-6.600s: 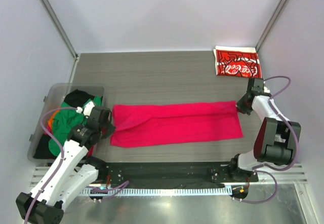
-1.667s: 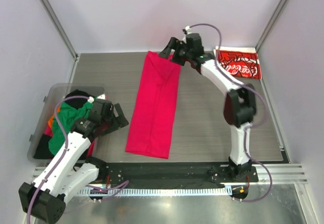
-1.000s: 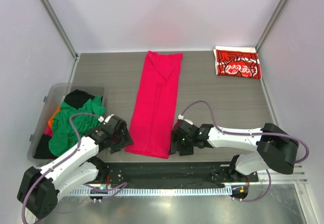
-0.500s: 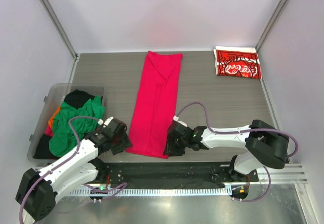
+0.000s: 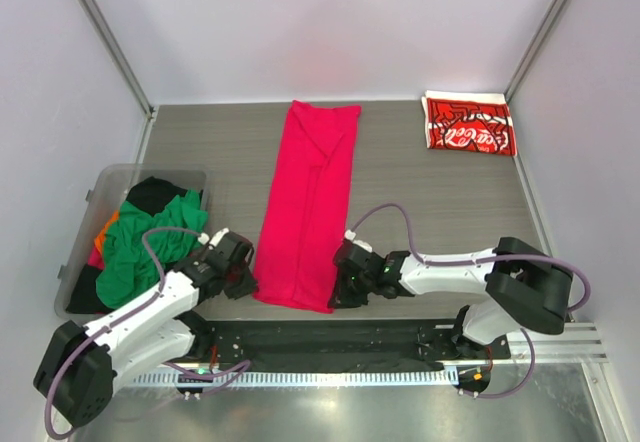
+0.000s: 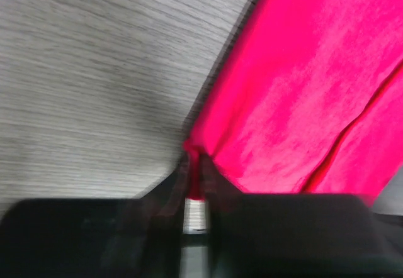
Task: Fold and stack the t-shirts
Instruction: Fold the tshirt
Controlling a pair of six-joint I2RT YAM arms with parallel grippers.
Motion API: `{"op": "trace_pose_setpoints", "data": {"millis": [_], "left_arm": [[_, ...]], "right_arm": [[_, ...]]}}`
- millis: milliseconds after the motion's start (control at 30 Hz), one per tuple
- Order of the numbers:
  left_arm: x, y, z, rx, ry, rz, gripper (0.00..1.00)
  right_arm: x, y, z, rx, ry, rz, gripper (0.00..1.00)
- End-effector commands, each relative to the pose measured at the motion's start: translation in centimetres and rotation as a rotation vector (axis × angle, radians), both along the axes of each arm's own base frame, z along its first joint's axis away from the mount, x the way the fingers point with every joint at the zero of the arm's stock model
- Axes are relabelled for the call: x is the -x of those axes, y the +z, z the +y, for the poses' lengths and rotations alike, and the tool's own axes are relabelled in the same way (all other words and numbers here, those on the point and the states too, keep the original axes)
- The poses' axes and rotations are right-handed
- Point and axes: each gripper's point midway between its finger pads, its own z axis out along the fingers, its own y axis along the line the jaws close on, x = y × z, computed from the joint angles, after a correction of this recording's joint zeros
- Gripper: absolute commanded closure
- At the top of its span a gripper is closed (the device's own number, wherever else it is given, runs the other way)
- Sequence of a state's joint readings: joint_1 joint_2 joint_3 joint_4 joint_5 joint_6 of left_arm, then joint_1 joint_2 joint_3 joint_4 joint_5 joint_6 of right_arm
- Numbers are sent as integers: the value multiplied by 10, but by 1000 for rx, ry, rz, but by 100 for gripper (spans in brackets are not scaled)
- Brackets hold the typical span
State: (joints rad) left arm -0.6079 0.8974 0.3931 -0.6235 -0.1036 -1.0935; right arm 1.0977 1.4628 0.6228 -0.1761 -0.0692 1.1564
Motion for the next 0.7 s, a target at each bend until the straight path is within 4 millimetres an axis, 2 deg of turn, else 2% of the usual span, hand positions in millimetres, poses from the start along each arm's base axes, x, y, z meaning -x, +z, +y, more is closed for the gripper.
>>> {"op": "trace_pose_setpoints", "data": {"millis": [0,67,133,200,233,333,433,533,567,633,667], "left_arm": [[-9,3,-11,37,-19,-30,100],[-11,10,-16,57,-33,-45,100],[-9,17,-18,63,-44,-49,100],[-10,33,-22,83,-40,-78,100],[-4,36,-22,83,-39,-65,100],[4,54,-24,112,-35,-80,100],[10,67,-22,126,-33,-93,100],[4,82,-19,113,-29,-127,100],[-2,95,-20,111,-40,-160,100],[-12,101,-16,48,-37,-177,100],[-21,117,-18,38,-51,-214,100]], "right_arm": [[0,-8,-17,64,-2,-27,94],[0,-5,-19,63,3,-34,99],[1,-4,-27,97,6,-33,99],[4,4,-33,107,13,-36,99],[4,2,-45,153,1,-44,99],[9,15,-59,161,-12,-52,99],[10,29,-64,122,-53,-61,99],[-3,51,-63,96,-95,-122,99],[-16,66,-58,83,-117,-174,99],[-35,74,-67,131,-130,-204,99],[-49,88,-63,117,-144,-230,99]]}}
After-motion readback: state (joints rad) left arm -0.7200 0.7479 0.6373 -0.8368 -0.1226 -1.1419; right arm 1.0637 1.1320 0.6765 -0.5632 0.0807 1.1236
